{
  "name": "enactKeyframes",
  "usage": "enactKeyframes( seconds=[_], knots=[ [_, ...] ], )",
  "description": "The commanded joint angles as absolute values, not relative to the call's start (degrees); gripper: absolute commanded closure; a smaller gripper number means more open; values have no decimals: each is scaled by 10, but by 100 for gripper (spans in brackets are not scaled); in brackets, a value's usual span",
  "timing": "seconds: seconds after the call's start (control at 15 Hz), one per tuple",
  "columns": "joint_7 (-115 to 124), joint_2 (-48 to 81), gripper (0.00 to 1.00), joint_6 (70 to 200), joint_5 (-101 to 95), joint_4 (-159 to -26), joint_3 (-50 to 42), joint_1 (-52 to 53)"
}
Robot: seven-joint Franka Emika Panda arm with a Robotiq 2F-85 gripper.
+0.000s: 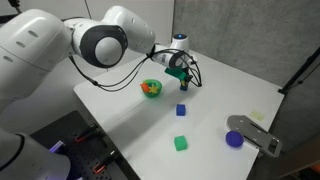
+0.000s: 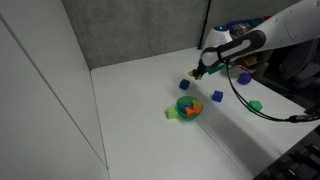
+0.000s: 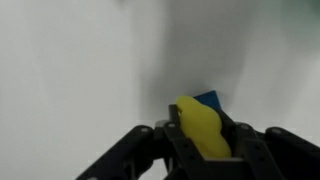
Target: Pick up the yellow toy from the right side of the table and put it in the green bowl
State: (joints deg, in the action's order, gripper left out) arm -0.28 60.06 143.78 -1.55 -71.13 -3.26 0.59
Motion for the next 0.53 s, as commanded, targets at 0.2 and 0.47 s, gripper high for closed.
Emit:
enactKeyframes(
  seconds=[0.2, 0.47],
  knots=[
    [-73, 462, 88, 1359, 20, -853, 47, -28],
    [-122, 419, 88, 1324, 56, -905, 82, -46]
  ],
)
